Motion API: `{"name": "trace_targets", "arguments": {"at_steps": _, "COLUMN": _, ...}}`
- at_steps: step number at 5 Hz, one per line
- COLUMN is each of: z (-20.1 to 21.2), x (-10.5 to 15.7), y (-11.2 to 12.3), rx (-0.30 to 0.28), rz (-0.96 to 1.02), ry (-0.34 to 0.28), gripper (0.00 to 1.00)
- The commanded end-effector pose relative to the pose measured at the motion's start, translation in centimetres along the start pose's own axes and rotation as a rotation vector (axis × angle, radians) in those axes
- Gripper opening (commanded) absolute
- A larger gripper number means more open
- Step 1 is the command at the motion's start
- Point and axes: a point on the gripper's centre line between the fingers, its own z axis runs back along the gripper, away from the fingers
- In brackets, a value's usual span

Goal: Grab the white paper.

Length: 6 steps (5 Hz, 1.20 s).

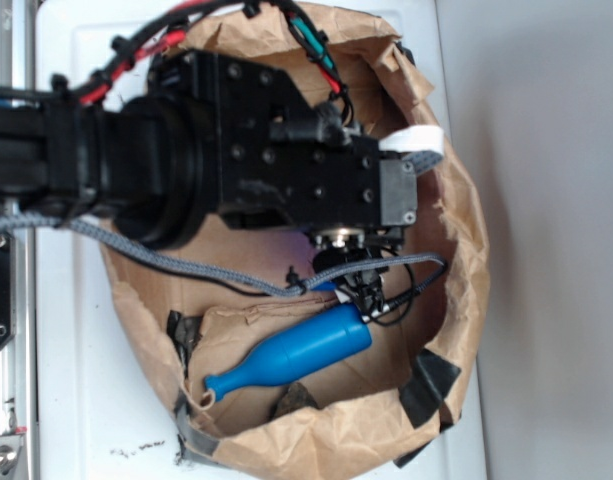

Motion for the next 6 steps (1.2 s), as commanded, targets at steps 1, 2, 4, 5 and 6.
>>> {"name": "trace_targets", "arguments": {"at_steps": 1, "z": 0.7, "x": 0.1, "y": -0.5, "rx": 0.007, "rz": -0.007, "ry": -0.045, "gripper": 0.0}}
{"name": "trace_targets", "arguments": {"at_steps": 2, "z": 0.6, "x": 0.5, "y": -0.4, "rx": 0.003, "rz": -0.013, "ry": -0.027, "gripper": 0.0}}
{"name": "trace_targets", "arguments": {"at_steps": 4, "z": 0.6, "x": 0.5, "y": -0.4, "rx": 0.003, "rz": -0.013, "ry": -0.027, "gripper": 1.0}}
{"name": "trace_targets", "arguments": {"at_steps": 5, "z": 0.6, "x": 0.5, "y": -0.4, "rx": 0.003, "rz": -0.013, "ry": -0.027, "gripper": 1.0}}
{"name": "trace_targets", "arguments": {"at_steps": 6, "z": 5.7, "x": -0.4, "y": 4.1, "rx": -0.081, "rz": 0.048, "ry": -0.043, "gripper": 1.0}}
